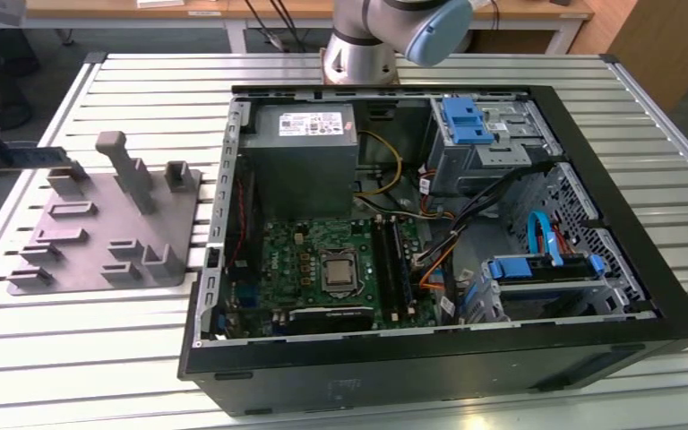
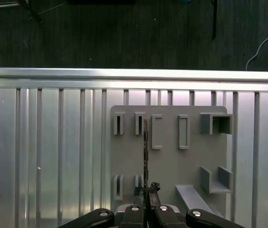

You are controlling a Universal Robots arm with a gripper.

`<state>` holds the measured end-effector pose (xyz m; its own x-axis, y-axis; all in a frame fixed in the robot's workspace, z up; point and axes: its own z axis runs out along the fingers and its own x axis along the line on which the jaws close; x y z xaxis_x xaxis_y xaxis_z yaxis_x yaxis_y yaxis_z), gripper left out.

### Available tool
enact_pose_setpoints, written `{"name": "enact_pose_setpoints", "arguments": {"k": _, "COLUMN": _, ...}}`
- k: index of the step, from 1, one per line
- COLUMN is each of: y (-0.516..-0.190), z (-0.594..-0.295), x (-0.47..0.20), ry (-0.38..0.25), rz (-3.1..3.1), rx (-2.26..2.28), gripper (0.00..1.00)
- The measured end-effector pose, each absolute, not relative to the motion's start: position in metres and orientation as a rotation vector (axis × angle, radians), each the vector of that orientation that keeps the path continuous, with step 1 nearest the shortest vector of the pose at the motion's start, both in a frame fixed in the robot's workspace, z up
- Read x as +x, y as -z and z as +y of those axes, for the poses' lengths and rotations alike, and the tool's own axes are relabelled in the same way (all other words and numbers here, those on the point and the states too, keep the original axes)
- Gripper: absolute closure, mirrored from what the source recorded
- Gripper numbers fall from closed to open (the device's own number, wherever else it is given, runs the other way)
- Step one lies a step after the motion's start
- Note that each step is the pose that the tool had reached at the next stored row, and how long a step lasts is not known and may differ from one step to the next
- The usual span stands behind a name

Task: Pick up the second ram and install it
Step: 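Pick up the second ram and move it above second insertion slot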

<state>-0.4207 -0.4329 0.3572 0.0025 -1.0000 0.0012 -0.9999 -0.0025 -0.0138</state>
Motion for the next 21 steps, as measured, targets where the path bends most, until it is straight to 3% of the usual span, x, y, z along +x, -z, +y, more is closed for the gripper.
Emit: {"name": "enact_pose_setpoints", "arguments": {"k": 21, "y": -0.386, "z": -0.433, "x": -0.421, "ry": 0.017, "rz": 2.212, "rx": -2.218, "gripper": 0.86}}
